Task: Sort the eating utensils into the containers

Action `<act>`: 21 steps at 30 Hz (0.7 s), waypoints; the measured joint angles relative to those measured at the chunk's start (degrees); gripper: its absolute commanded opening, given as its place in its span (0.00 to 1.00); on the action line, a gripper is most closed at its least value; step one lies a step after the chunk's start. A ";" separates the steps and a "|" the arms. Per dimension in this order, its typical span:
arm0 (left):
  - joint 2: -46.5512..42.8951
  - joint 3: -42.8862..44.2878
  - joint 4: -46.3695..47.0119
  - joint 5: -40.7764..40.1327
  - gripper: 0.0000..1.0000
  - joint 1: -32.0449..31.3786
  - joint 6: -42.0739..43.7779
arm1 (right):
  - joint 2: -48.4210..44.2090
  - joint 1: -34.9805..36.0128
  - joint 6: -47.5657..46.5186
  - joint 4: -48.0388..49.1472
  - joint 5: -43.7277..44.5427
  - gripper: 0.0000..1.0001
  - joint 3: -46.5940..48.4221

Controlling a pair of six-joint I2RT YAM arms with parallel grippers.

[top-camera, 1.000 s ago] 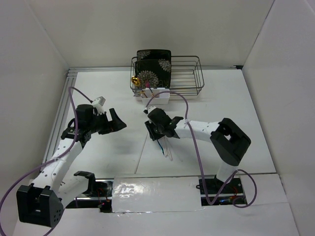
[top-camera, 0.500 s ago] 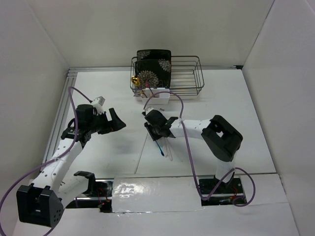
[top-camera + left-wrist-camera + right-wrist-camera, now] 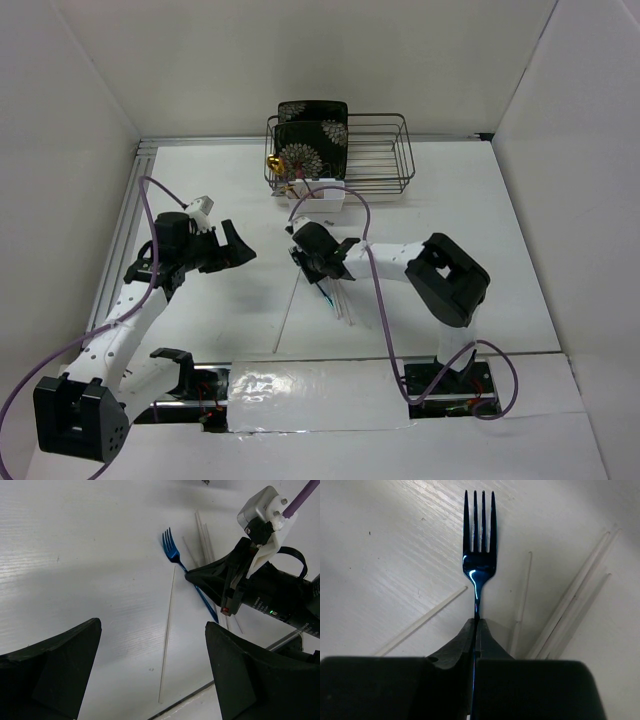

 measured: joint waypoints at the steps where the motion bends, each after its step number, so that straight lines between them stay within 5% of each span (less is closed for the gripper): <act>1: 0.02 0.00 -0.02 -0.02 0.98 0.00 0.02 | 0.00 0.00 -0.04 0.72 -0.28 0.00 -0.39; 8: 0.07 0.00 0.04 -0.31 0.98 0.00 0.17 | -5.81 0.02 0.81 1.79 -5.79 0.00 -6.58; 21: 0.04 -0.04 1.51 -0.39 0.98 0.00 0.28 | -38.03 -2.86 -1.49 3.78 -11.80 0.00 -4.87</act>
